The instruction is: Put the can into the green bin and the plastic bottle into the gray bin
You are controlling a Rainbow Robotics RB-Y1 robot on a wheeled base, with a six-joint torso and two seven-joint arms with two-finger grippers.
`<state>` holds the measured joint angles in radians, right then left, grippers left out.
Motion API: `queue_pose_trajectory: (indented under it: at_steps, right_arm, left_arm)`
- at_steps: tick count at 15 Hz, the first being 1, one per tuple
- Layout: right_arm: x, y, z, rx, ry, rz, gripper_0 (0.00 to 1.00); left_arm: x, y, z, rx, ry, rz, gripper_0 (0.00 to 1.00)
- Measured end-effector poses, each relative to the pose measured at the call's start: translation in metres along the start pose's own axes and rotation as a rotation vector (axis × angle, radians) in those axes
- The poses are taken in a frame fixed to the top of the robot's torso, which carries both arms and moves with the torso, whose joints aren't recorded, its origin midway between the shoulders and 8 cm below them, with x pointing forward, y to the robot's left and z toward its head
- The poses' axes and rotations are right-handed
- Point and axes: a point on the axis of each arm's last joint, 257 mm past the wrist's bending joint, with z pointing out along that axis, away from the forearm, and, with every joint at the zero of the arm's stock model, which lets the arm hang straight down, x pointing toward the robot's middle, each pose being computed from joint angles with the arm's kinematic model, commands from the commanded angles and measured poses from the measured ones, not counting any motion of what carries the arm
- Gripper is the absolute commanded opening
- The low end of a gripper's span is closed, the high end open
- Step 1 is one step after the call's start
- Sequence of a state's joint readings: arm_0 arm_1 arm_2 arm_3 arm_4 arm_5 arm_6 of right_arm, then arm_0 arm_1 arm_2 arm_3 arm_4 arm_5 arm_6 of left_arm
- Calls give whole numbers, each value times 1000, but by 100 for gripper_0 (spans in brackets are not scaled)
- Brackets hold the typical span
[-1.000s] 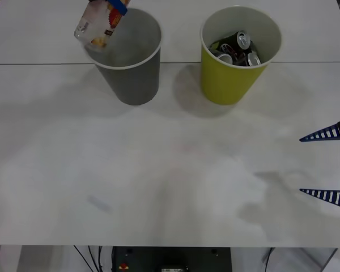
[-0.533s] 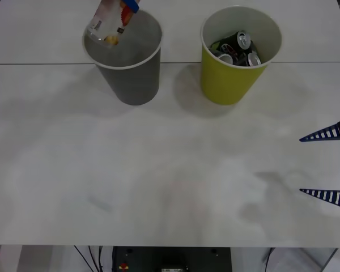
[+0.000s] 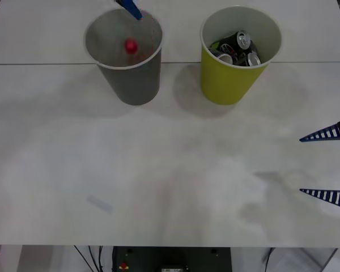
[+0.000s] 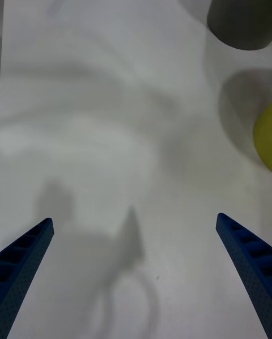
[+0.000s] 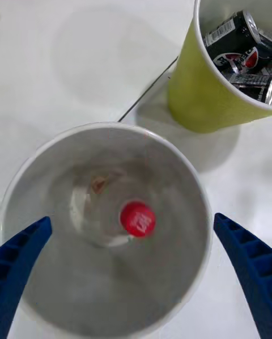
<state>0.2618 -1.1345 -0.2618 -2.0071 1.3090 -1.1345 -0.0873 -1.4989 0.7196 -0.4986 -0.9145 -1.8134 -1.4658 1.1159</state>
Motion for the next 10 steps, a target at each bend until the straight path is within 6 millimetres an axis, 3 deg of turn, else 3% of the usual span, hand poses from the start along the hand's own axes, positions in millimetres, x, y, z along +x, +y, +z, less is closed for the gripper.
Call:
queue_pose_trajectory:
  at_steps: [6,10]
  right_arm:
    - [0,0,0,0,0,0,100]
    - [0,0,0,0,0,0,100]
  left_arm:
    - [56,6,-41,83,-60,-15,100]
    - [106,8,-67,99,-114,19,100]
